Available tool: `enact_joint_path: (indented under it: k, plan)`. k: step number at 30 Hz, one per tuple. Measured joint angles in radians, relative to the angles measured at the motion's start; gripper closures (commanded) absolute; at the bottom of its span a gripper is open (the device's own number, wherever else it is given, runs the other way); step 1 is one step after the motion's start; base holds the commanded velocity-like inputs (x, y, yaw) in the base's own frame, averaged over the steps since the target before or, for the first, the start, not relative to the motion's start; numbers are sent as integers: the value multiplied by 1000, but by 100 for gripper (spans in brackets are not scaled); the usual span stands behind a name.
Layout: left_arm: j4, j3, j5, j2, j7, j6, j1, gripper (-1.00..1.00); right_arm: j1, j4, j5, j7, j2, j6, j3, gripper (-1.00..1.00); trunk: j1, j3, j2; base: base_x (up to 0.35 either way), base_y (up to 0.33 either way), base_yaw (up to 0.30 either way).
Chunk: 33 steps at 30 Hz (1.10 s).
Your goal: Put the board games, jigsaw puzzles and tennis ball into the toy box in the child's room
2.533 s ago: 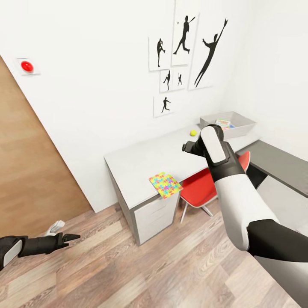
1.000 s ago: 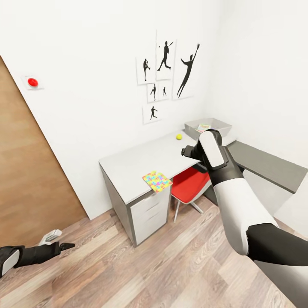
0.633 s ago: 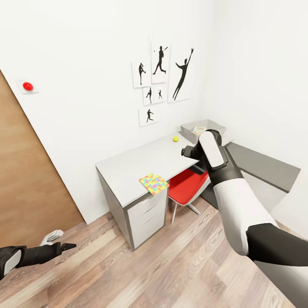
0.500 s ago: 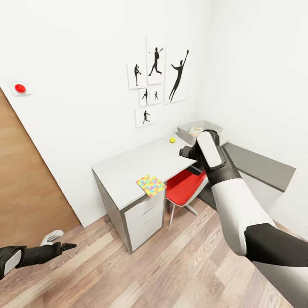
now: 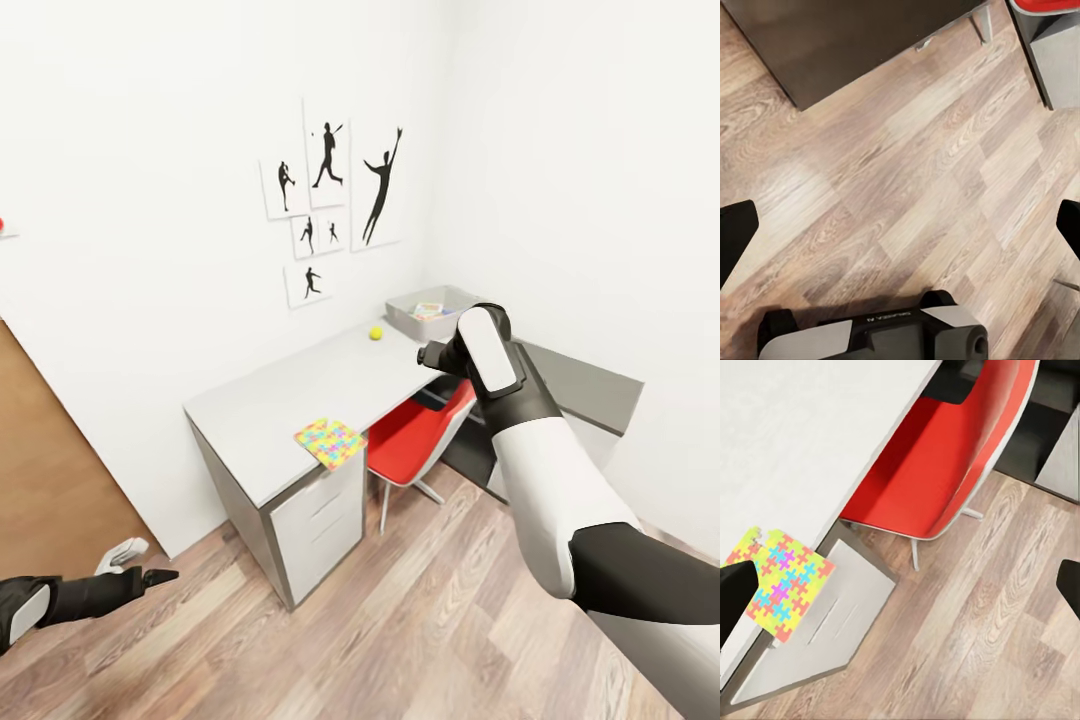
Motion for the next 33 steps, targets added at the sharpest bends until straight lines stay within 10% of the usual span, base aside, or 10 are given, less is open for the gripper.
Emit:
enact_joint_path:
  k: [33]
  plan:
    - [30, 0, 8, 0, -1, -2, 5, -100, 6, 4, 1, -1, 3, -29, 49, -100, 0, 34, 0, -87, 35, -54]
